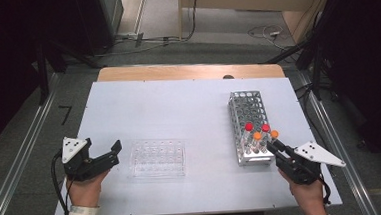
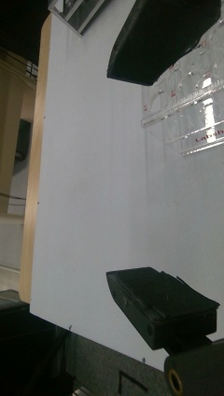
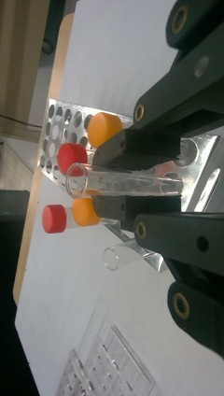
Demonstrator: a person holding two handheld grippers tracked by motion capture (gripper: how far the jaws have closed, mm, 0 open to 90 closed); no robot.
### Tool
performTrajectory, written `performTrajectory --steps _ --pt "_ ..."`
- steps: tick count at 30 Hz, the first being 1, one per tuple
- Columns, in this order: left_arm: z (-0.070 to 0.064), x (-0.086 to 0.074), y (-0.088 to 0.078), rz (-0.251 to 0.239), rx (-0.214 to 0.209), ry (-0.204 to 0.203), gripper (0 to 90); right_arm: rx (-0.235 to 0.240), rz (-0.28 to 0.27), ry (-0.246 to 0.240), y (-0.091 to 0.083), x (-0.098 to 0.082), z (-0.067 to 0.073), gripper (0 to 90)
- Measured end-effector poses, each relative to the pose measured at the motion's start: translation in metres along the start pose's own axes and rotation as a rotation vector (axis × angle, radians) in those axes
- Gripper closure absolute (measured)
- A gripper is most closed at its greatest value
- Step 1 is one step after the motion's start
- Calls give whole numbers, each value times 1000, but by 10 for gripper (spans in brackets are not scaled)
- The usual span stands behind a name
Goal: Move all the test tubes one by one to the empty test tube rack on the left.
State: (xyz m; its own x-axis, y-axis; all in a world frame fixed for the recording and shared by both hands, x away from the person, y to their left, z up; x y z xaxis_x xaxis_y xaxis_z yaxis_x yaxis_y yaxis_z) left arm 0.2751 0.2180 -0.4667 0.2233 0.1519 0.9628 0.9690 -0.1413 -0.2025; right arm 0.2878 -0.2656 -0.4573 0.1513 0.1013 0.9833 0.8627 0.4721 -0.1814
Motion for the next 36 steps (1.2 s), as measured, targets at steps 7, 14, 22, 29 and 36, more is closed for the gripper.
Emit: performTrajectory --steps 7,14,22,29,36 --pt "-6 3 -2 -4 -17 4 51 12 -44 26 -11 17 1 733" --pt "-13 6 -3 -9 -38 9 56 56 -34 19 -18 26 15 733" --pt "-20 8 -4 -8 -62 9 56 123 -18 15 -14 25 37 733" --pt "-30 8 -3 -3 -99 10 56 172 -1 5 -5 22 54 733" --pt "-47 8 -2 4 -141 24 57 227 18 -27 14 20 79 733"
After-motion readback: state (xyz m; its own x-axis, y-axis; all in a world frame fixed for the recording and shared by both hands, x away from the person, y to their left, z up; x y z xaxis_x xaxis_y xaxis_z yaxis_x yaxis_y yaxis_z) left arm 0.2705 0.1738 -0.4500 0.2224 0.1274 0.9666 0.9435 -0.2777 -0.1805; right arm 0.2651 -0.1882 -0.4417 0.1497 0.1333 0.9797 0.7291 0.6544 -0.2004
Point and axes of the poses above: each handheld gripper's, and its own axes: y roughly forward along the jaws, x roughly out of its top, z roughly to its left, the point moved 7 cm from there along y, roughly forward along the jaws, and after that the axes turned 13 degrees about -z, right-handed, at the moved point
